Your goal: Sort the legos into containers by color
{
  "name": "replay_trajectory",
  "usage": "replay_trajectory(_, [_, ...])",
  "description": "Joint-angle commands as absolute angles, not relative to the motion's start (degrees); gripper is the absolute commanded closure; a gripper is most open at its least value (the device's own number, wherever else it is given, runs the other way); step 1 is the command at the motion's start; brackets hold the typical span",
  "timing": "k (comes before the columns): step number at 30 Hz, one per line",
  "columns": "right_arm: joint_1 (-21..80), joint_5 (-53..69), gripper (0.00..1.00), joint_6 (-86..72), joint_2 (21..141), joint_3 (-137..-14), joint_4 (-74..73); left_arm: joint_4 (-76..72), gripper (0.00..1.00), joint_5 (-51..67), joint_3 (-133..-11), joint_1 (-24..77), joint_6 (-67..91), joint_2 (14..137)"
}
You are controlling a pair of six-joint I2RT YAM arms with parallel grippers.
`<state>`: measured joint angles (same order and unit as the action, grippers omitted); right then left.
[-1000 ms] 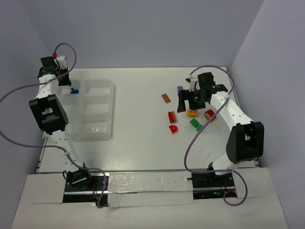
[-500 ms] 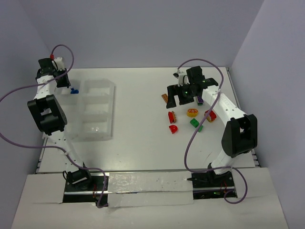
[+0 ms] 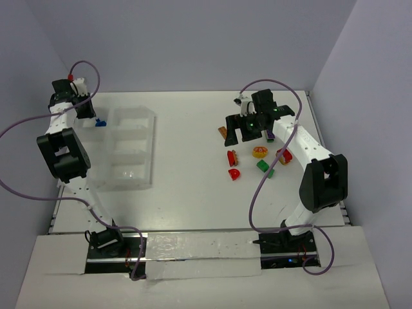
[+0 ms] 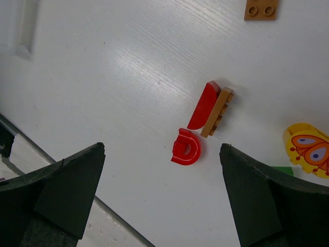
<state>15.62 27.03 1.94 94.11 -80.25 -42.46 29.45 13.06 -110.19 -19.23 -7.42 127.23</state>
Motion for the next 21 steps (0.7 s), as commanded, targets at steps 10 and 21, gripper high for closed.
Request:
replay_trajectory(10, [16.3, 26.7, 0.00, 1.8, 93.4, -80.4, -41.6, 27.9, 0.93, 18.1, -108.9, -19.6, -6.7, 122.6])
replay_trajectory(21, [16.5, 26.6, 0.00, 1.8, 93.8, -80.5, -41.7, 31.0, 0.80, 16.8, -110.0, -19.1, -8.7, 124.2])
